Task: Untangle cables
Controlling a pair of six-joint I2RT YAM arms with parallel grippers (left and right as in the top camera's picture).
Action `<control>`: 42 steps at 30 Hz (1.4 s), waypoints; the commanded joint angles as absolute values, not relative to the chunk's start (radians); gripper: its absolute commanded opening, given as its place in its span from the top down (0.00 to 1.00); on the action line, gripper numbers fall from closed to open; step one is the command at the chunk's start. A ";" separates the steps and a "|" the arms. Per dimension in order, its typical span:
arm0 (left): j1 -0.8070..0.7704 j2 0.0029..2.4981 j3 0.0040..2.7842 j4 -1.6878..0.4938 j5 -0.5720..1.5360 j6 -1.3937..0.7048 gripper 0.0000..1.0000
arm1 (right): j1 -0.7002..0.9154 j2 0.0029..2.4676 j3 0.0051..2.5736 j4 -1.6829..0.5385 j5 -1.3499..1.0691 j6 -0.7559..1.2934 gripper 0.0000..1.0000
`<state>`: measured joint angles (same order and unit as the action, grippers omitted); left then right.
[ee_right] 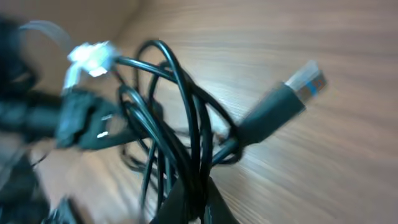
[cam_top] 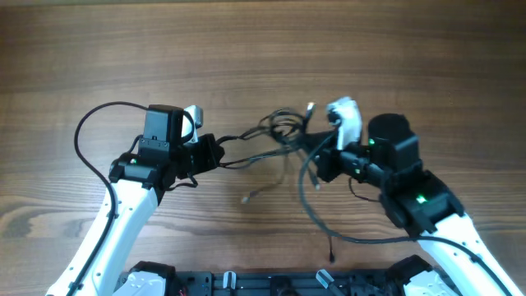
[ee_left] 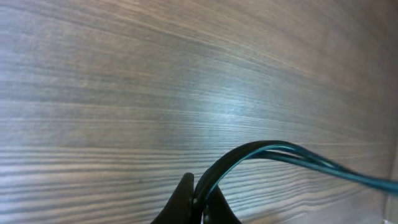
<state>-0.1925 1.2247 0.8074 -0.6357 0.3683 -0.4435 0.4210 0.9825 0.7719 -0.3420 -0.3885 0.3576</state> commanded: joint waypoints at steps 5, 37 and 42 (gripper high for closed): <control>-0.068 1.233 0.789 -0.759 -0.074 -0.541 0.96 | 0.189 0.774 0.791 -0.500 0.097 0.515 0.96; -0.051 0.834 0.789 -0.409 0.908 -0.192 0.96 | 0.259 1.203 0.791 -0.426 -1.011 -0.007 0.12; -0.097 0.808 0.789 -0.406 0.908 -0.231 0.96 | 0.393 1.204 0.791 -0.265 -0.808 0.073 0.00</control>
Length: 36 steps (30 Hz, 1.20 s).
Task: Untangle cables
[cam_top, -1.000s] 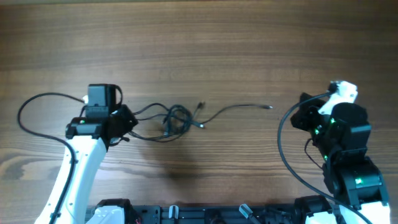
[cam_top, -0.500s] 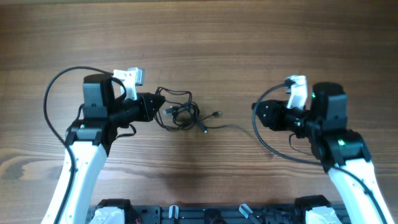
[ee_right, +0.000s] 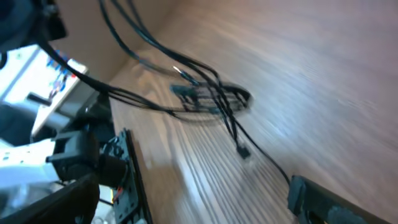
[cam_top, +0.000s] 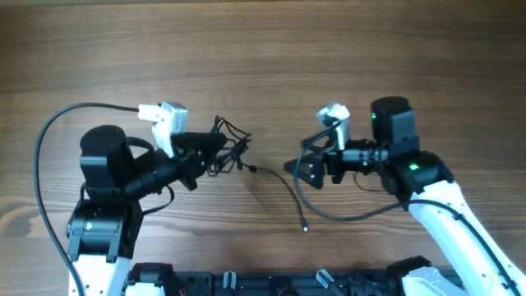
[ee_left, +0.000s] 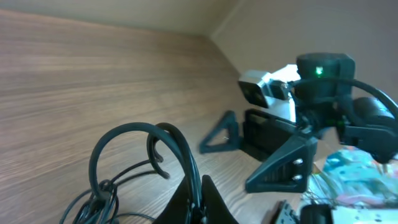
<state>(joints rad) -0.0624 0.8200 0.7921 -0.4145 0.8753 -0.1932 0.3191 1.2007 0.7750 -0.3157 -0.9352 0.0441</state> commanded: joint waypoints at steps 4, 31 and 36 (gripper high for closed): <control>-0.136 0.808 0.789 -0.362 0.908 -0.299 0.96 | 0.493 1.207 0.791 -0.165 -0.615 0.115 0.00; -0.279 0.805 0.789 -0.123 1.244 -0.456 0.96 | 0.504 1.402 0.791 0.078 0.223 0.488 0.00; -0.277 0.805 0.789 -0.123 1.320 -0.449 0.96 | 0.287 1.402 0.791 -0.010 0.182 0.524 0.00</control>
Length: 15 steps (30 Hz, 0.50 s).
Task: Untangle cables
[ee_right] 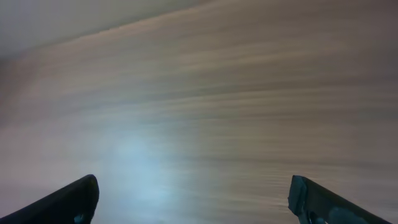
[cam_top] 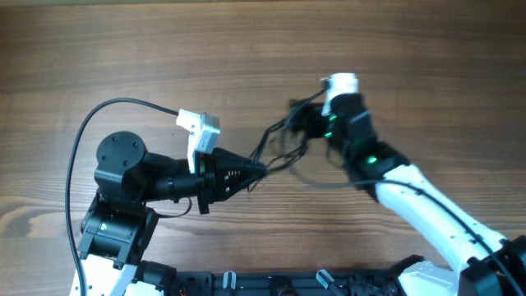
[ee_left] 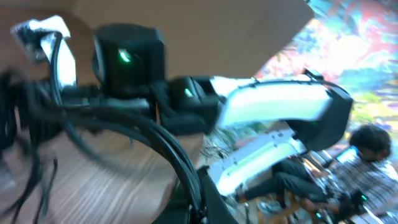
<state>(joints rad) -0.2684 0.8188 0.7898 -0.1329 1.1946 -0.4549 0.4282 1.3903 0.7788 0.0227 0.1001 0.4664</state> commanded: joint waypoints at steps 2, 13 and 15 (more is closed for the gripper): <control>-0.277 0.805 0.789 -0.123 1.319 -0.443 0.96 | 0.183 1.402 0.791 -0.047 0.143 0.522 0.00; -0.209 0.812 0.789 -0.135 1.075 -0.389 0.95 | -0.185 1.403 0.791 -0.033 0.054 0.422 0.00; -0.186 0.820 0.789 -0.147 1.019 -0.390 0.96 | -0.245 1.403 0.791 -0.024 0.054 0.450 0.00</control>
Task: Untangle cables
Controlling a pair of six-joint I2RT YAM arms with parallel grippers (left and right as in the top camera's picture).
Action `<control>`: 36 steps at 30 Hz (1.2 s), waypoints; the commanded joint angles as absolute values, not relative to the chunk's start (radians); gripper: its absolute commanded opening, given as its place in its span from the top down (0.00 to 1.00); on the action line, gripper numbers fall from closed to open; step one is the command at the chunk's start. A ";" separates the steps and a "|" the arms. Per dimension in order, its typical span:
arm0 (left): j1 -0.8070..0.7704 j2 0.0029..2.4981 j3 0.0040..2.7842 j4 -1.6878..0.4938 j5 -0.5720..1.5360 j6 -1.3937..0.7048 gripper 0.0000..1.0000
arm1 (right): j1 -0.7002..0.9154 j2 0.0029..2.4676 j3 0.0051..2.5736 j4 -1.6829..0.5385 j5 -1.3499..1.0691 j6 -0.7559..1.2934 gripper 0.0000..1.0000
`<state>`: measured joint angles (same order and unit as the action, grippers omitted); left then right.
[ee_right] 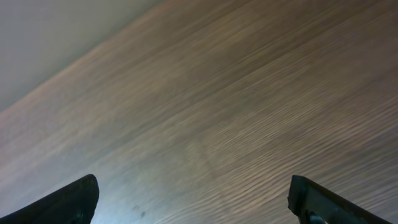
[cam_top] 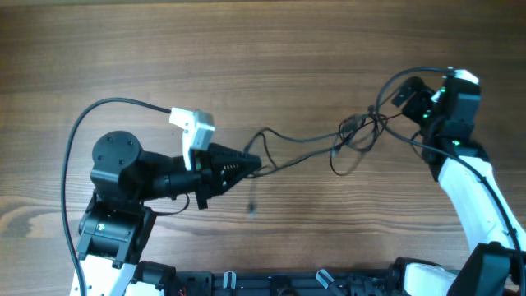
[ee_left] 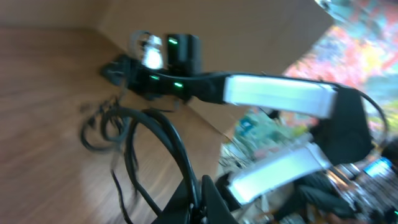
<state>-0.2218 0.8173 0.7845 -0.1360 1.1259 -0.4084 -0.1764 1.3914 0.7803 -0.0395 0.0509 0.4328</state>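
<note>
A bunch of thin black cables (cam_top: 304, 154) runs from my left gripper (cam_top: 249, 164) rightward to a knotted clump (cam_top: 358, 131) on the wooden table (cam_top: 263, 49). The left gripper (ee_left: 198, 200) is shut on the cable loops (ee_left: 169, 134); its view also shows the clump (ee_left: 102, 121) lying farther off on the table. One loose cable end (cam_top: 252, 207) hangs down near the left gripper. My right gripper (cam_top: 408, 94) sits at the far right, just beyond the clump. In its own view the right gripper (ee_right: 194, 199) stands wide open with only bare wood between the fingers.
The left arm's own grey cable (cam_top: 107, 111) arcs over the table at the left. The right arm's white link (cam_top: 472, 193) runs down the right edge. A dark rail (cam_top: 271, 284) lines the table's near edge.
My right gripper, open both times, has moved from the table's centre beside the cables to the far right. The clump now lies further right and the strands are stretched out. My left gripper has stayed put.
First both grippers were shut on one tangle at the centre. Then my left held a bundle at the left, and my right was open with one cable lying between us. Then my open right gripper was back at the bundle; now it is away at the right.
</note>
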 commanded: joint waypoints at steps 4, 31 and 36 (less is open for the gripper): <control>-0.149 0.844 0.789 -0.150 0.863 -0.413 0.94 | -0.309 1.404 0.791 -0.015 0.033 0.478 0.00; -0.216 1.524 0.789 -0.060 0.548 -0.813 0.00 | -0.043 1.402 0.791 -0.159 -0.635 0.452 0.00; -0.163 1.507 0.810 -0.120 0.548 -0.787 0.00 | -0.043 1.388 0.791 -0.300 -0.692 0.392 0.00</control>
<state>-0.2016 1.5295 0.7845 -0.0738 0.5541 -0.7967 -0.0437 1.3914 0.7803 -0.2550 -0.6308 0.4397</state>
